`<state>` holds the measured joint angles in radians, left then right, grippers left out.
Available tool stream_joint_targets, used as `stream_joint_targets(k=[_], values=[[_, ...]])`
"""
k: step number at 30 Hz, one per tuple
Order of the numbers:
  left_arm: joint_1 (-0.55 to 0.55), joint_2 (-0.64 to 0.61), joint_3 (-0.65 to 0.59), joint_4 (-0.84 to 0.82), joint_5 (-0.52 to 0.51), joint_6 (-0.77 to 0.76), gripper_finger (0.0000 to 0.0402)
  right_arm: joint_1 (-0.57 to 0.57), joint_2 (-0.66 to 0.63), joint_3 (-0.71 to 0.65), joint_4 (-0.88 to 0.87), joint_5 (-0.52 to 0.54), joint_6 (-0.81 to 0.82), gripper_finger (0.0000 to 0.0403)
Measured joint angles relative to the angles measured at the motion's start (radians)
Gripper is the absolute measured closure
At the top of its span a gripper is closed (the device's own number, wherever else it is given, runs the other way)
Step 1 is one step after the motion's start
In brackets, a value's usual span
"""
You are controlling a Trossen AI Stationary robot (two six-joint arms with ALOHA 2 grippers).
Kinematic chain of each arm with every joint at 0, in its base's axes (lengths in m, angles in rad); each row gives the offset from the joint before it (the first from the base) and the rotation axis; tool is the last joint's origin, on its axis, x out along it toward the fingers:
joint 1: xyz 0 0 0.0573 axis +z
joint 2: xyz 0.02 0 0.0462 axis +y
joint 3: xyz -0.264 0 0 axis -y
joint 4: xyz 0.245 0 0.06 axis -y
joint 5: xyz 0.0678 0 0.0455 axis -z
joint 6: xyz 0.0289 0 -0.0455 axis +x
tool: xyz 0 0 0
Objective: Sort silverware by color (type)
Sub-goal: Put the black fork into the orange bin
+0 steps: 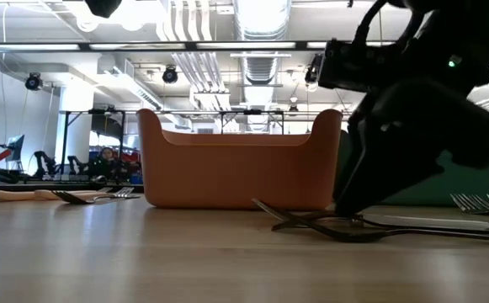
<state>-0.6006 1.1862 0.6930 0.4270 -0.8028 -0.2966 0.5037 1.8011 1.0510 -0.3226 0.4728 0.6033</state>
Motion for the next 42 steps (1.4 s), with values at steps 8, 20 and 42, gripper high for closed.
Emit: stream_joint_targets(k=[8, 20, 42], values=[[0.0, 0.0, 0.0, 0.0, 0.0, 0.0, 0.0283, -0.003, -0.003, -0.028, 0.047, 0.0, 0.0, 0.0184], [0.0, 0.0, 0.0, 0.0, 0.0, 0.0, 0.0283, -0.026, -0.007, -0.07, 0.108, -0.051, -0.012, 0.025], [0.0, -0.009, 0.0, 0.009, -0.001, 0.0, 0.0283, -0.03, -0.099, -0.047, 0.038, -0.134, -0.073, 0.0391]])
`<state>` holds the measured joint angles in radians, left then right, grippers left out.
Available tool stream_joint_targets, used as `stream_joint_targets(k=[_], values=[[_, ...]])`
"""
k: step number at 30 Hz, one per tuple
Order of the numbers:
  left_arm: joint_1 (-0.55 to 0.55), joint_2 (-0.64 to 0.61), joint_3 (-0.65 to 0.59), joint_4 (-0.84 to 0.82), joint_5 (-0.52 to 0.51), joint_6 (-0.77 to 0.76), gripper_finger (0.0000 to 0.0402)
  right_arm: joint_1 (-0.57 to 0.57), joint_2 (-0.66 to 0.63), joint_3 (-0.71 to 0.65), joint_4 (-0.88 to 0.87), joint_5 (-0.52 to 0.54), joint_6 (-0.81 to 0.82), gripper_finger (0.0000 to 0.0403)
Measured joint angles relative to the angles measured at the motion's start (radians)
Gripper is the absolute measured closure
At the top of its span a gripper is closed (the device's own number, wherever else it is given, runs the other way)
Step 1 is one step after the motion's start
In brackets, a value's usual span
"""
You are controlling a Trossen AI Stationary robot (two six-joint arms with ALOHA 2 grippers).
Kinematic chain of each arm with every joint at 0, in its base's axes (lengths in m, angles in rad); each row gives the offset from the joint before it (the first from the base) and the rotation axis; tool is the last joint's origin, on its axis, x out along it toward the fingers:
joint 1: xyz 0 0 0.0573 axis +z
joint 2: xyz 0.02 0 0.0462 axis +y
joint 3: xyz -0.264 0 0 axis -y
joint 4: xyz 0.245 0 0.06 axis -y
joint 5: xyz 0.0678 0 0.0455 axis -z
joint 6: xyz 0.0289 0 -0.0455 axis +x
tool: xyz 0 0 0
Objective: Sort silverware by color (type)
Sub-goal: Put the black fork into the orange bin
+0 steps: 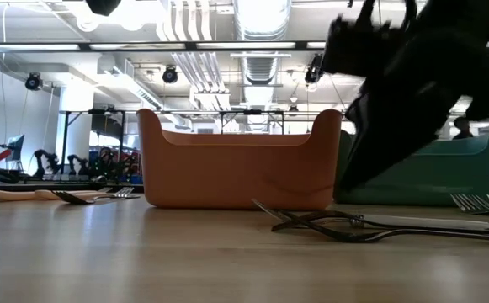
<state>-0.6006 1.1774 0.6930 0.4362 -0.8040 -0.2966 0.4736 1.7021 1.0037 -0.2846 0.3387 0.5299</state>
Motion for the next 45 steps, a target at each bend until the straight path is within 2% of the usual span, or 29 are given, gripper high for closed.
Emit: stream_joint_targets(k=[3, 9, 14, 18, 23, 29, 34, 38, 45], values=[[0.0, -0.004, 0.0, 0.0, 0.0, 0.0, 0.0283, 0.0, -0.038, 0.02, -0.071, -0.035, -0.019, 0.0391], [0.002, -0.023, 0.0, 0.006, -0.001, 0.001, 0.0283, -0.007, -0.147, 0.09, -0.187, -0.18, -0.089, 0.0391], [0.011, -0.056, 0.0, 0.008, -0.002, 0.052, 0.0283, -0.059, -0.215, 0.215, -0.232, -0.185, -0.192, 0.0391], [0.028, -0.095, 0.0, 0.009, -0.002, 0.099, 0.0283, -0.13, -0.217, 0.306, -0.236, -0.179, -0.322, 0.0391], [0.043, -0.16, 0.0, 0.009, -0.002, 0.177, 0.0283, -0.236, -0.177, 0.394, -0.227, -0.182, -0.5, 0.0391], [0.043, -0.244, 0.0, 0.008, -0.002, 0.242, 0.0283, -0.363, -0.099, 0.449, -0.234, -0.183, -0.628, 0.0391], [0.043, -0.282, 0.0, 0.004, -0.002, 0.297, 0.0283, -0.454, -0.016, 0.465, -0.203, -0.197, -0.682, 0.0391], [0.043, -0.296, 0.0, 0.004, -0.002, 0.325, 0.0283, -0.51, 0.051, 0.465, -0.191, -0.247, -0.69, 0.0391], [0.043, -0.298, 0.0, -0.009, -0.002, 0.34, 0.0283, -0.558, 0.153, 0.465, -0.189, -0.286, -0.706, 0.0391]])
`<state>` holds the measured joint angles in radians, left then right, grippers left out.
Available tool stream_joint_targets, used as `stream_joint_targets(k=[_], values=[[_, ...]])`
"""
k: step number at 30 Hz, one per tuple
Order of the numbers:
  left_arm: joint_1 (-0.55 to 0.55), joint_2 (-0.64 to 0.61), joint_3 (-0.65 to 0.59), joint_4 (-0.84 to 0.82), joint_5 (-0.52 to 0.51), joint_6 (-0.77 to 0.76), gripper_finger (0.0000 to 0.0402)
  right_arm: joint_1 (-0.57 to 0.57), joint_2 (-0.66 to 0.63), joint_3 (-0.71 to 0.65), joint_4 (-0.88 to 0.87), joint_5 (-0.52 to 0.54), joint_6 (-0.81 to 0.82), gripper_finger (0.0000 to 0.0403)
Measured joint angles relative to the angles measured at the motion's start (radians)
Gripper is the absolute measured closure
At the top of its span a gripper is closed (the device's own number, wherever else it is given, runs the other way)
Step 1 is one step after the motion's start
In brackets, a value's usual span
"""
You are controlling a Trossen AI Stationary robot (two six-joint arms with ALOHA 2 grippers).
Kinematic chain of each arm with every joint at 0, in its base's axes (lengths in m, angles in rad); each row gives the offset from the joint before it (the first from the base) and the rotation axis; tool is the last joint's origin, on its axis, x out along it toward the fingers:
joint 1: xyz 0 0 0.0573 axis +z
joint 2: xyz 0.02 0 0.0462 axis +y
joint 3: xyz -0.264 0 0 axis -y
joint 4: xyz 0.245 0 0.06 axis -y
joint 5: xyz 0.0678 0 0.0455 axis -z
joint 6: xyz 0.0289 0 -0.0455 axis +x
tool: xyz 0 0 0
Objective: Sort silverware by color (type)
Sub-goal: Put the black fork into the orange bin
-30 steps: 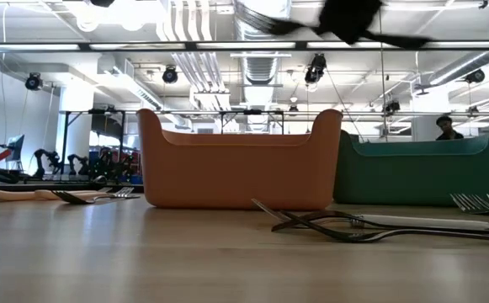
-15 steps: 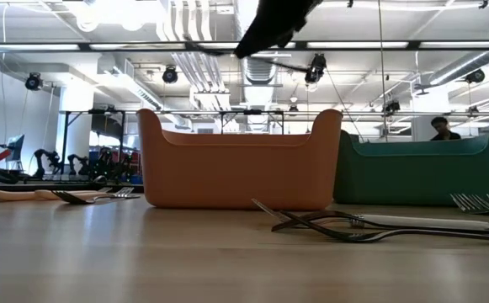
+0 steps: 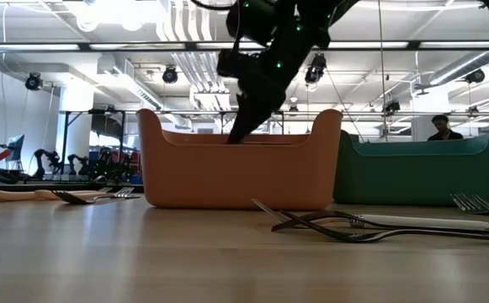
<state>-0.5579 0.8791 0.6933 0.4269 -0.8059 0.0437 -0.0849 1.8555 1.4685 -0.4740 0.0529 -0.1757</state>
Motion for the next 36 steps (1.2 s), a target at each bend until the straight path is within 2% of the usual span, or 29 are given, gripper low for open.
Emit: stream_joint_targets(k=[6, 15, 22, 31, 36], values=[[0.0, 0.0, 0.0, -0.016, 0.0, 0.0, 0.0283, -0.003, 0.071, 0.0, 0.001, 0.006, 0.014, 0.0391], [0.0, 0.0, 0.0, -0.017, 0.0, 0.0, 0.0283, -0.003, 0.11, 0.0, 0.009, -0.002, 0.026, 0.0391], [0.0, 0.0, 0.0, -0.017, 0.0, 0.0, 0.0283, 0.002, 0.092, 0.0, 0.013, 0.0, 0.037, 0.0391], [0.0, 0.0, 0.0, -0.017, 0.0, 0.0, 0.0283, 0.015, 0.042, -0.001, 0.013, 0.076, 0.027, 0.039], [0.0, 0.0, 0.0, -0.016, 0.0, 0.0, 0.0283, 0.026, 0.011, -0.001, 0.001, 0.046, 0.133, 0.0391]])
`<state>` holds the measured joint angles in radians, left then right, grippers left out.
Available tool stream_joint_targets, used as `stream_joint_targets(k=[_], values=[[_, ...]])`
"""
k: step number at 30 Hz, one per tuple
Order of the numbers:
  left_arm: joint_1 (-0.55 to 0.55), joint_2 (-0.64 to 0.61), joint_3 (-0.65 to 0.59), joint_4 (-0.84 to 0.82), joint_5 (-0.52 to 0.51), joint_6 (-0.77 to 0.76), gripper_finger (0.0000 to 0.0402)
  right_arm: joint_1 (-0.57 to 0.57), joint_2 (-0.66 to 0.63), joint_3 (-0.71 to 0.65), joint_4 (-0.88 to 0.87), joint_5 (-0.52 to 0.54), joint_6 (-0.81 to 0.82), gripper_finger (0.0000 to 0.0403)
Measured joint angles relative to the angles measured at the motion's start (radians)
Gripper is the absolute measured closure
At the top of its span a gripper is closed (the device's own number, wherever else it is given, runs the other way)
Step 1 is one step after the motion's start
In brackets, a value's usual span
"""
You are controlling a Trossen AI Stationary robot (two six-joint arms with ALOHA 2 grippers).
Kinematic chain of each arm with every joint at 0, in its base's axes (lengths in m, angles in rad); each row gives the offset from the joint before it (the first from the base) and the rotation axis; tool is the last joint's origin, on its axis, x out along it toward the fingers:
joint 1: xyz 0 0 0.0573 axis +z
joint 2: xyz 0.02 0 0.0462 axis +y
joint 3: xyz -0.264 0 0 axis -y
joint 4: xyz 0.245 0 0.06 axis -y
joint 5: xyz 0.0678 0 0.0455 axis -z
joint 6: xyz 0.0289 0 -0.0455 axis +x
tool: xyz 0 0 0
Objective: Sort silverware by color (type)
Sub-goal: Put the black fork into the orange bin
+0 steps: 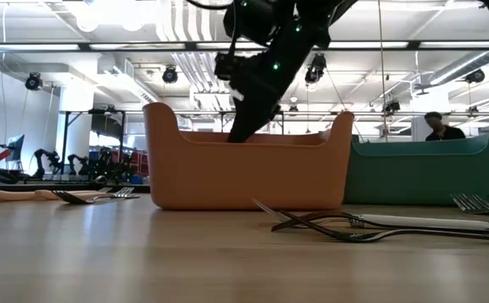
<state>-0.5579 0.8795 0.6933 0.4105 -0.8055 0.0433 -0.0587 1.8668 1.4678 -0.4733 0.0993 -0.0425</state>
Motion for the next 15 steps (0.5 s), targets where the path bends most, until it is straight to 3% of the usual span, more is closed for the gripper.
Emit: stream_joint_targets(k=[3, 15], values=[[0.0, 0.002, 0.0, 0.0, 0.0, -0.002, 0.0283, 0.015, 0.0, 0.0, -0.038, -0.056, 0.05, 0.0391], [0.0, 0.002, 0.0, 0.0, 0.0, -0.009, 0.0283, 0.039, 0.039, 0.0, -0.064, -0.046, 0.007, 0.0391]])
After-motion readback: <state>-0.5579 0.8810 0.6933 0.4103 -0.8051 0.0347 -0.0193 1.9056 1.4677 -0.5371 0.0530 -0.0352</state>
